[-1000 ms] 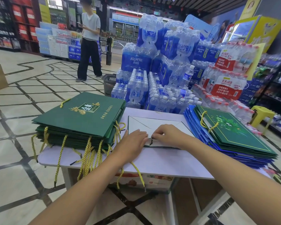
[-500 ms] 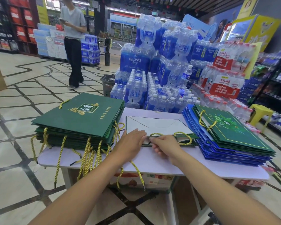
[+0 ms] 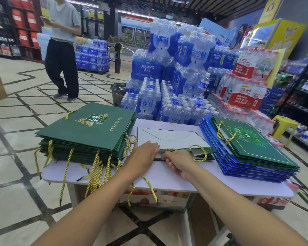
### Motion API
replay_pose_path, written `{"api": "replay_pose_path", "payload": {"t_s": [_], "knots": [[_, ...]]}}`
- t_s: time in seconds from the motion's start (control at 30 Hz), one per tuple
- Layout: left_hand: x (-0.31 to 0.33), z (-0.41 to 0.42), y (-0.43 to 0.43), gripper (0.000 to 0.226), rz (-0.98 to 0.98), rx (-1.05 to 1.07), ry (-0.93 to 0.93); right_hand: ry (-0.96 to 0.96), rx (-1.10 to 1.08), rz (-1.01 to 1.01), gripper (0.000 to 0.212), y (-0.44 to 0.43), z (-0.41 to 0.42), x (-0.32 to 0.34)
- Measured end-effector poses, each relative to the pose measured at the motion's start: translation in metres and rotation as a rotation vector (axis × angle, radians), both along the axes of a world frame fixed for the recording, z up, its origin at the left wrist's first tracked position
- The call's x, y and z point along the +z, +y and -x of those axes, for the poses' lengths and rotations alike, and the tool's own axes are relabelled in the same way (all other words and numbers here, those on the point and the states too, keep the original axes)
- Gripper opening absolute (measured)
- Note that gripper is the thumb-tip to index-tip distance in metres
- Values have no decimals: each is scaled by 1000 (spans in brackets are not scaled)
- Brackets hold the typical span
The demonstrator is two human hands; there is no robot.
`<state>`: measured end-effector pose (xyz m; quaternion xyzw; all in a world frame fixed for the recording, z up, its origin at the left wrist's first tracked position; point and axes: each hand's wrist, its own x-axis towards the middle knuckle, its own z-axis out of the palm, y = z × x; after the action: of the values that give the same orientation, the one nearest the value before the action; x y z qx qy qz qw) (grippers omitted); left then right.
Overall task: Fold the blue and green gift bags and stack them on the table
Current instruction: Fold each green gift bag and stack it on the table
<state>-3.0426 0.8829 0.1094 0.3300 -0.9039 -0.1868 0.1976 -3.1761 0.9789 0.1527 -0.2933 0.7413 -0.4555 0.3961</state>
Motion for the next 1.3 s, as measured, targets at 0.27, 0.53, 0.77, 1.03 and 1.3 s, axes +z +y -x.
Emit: {"api": "replay_pose_path", "payload": {"t_s": [0.27, 0.53, 0.77, 1.03, 1.3], "knots": [[-3, -1, -1, 33, -16, -30, 4, 15, 188, -108, 19, 18, 3, 14], [1, -3, 4, 44, -21, -18, -14, 1449, 220, 5, 37, 21, 50, 9], [0, -5, 4, 44, -4, -38, -13, 1204, 505, -107, 18, 0, 76, 67], [3, -4, 8, 42, 50, -65, -69, 1095, 594, -38, 12, -32, 82, 111], [2, -6, 13, 55, 273, -101, -73, 821, 471, 56, 25, -64, 84, 91]]}}
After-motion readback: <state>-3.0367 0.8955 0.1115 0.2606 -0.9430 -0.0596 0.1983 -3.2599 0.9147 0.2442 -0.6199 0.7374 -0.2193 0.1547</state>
